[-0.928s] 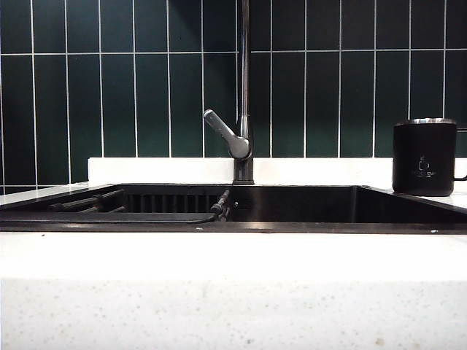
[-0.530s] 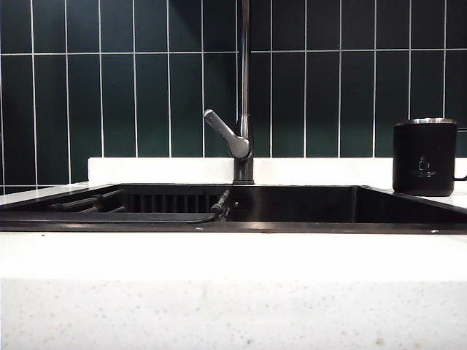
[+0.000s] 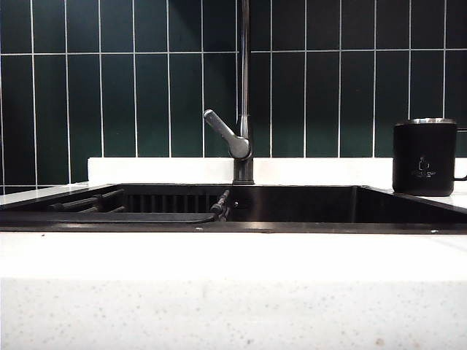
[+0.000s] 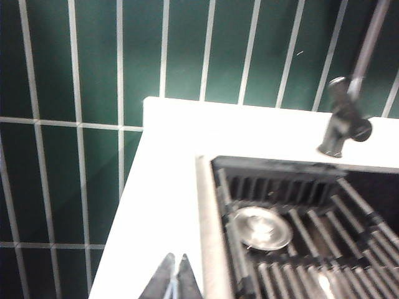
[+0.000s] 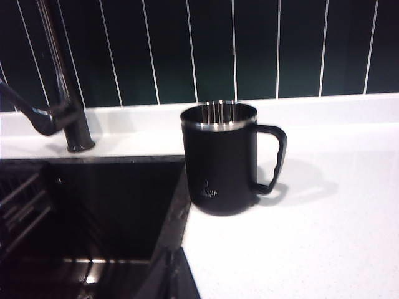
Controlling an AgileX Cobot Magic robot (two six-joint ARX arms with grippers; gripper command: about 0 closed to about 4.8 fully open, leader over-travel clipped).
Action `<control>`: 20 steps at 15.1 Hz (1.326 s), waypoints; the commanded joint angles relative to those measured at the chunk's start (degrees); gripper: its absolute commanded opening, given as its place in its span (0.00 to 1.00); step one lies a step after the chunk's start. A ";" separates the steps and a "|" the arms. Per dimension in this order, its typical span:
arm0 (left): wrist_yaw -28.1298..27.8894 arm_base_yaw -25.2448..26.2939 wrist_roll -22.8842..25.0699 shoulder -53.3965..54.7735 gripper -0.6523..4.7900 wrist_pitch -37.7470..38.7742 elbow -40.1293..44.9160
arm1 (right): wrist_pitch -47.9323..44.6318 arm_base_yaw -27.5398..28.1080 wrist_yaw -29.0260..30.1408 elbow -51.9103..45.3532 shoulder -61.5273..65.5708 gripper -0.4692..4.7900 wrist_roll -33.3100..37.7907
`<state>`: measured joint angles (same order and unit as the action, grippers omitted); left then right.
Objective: Pick up the mug next to the sink, go to the faucet to get some water, pour the water into the sink, and finally put the mug back to its place.
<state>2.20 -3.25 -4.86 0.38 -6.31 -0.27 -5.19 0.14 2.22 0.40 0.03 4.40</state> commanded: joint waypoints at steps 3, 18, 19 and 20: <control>1.36 0.00 -1.60 0.00 0.11 -1.79 -0.33 | -2.36 -0.02 0.28 1.42 -0.17 0.09 6.78; 1.66 0.00 -1.14 0.00 0.11 -6.21 -0.33 | 0.13 0.07 -1.01 32.76 25.00 0.09 -7.43; 1.66 0.02 -1.14 0.00 0.11 -6.23 -0.33 | -0.24 0.07 -0.98 34.25 28.06 0.09 -7.43; 1.68 0.00 -1.14 0.00 0.11 -6.19 -0.33 | -0.74 0.09 -1.01 34.99 30.49 0.09 -7.43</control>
<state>3.88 -3.25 -6.07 0.32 -11.60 -0.45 -4.21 0.21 1.34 34.83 29.52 -2.85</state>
